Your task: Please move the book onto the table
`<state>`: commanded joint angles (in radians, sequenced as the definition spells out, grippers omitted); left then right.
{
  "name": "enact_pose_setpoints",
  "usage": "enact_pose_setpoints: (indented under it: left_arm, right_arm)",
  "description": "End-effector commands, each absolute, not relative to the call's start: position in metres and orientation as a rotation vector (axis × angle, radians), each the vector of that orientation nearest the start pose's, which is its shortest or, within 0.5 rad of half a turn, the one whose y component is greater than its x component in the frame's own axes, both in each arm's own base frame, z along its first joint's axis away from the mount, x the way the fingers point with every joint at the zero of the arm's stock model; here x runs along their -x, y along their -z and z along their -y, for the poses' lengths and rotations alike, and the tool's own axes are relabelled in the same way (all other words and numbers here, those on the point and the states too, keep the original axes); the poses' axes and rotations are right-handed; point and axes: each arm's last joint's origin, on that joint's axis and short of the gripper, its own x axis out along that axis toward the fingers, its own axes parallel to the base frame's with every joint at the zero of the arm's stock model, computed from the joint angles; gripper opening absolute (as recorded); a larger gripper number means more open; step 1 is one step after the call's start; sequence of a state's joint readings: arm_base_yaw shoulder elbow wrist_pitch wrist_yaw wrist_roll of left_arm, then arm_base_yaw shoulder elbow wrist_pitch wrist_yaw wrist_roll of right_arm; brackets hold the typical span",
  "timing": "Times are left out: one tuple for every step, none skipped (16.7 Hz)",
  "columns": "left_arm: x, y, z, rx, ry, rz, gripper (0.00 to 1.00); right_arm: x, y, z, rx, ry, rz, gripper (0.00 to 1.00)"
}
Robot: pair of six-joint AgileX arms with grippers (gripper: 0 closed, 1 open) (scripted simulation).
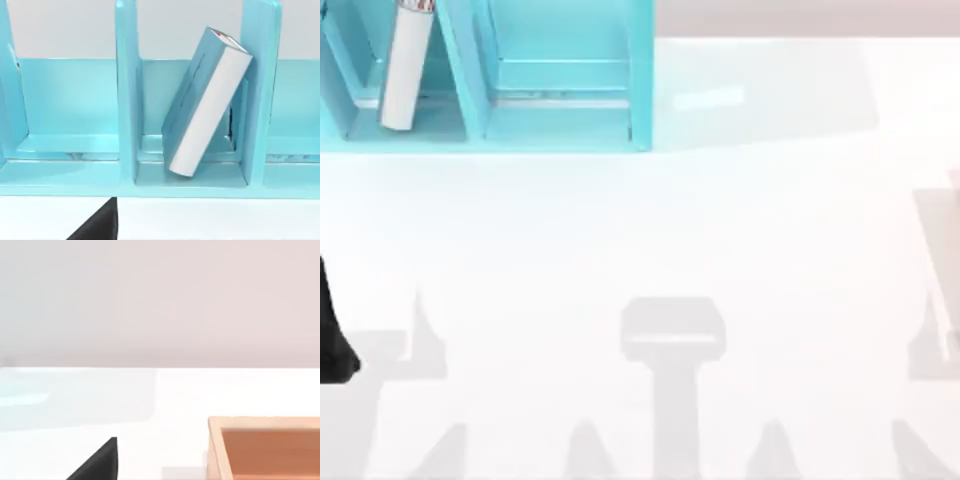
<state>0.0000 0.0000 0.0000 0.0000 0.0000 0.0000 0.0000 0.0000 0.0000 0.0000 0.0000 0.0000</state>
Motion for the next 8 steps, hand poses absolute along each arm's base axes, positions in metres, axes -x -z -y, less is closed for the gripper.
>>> enact_pose_setpoints:
  left_arm:
    - [-0.106, -0.16, 0.001, 0.0, 0.0, 0.0, 1.0]
    - [-0.106, -0.16, 0.001, 0.0, 0.0, 0.0, 1.0]
    - [-0.106, -0.162, 0.001, -0.002, -0.001, 0.006, 1.0]
    - [-0.107, -0.167, 0.001, -0.007, -0.003, 0.017, 1.0]
    - [-0.108, -0.173, 0.001, -0.014, -0.005, 0.03, 1.0]
    - [-0.11, -0.18, 0.001, -0.022, -0.007, 0.045, 1.0]
    - [-0.113, -0.188, 0.002, -0.032, -0.009, 0.057, 1.0]
    - [-0.117, -0.196, 0.002, -0.043, -0.011, 0.067, 1.0]
  right_arm:
    - [-0.106, -0.16, 0.001, 0.0, 0.0, 0.0, 1.0]
    - [-0.106, -0.16, 0.001, 0.0, 0.0, 0.0, 1.0]
    - [-0.106, -0.16, 0.001, 0.0, 0.0, 0.0, 1.0]
    - [-0.106, -0.16, 0.001, 0.0, 0.0, 0.0, 1.0]
    - [-0.106, -0.16, 0.001, 0.0, 0.0, 0.0, 1.0]
    - [-0.106, -0.16, 0.001, 0.0, 0.0, 0.0, 1.0]
    - [-0.106, -0.16, 0.001, 0.0, 0.0, 0.0, 1.0]
    - [-0.106, -0.16, 0.001, 0.0, 0.0, 0.0, 1.0]
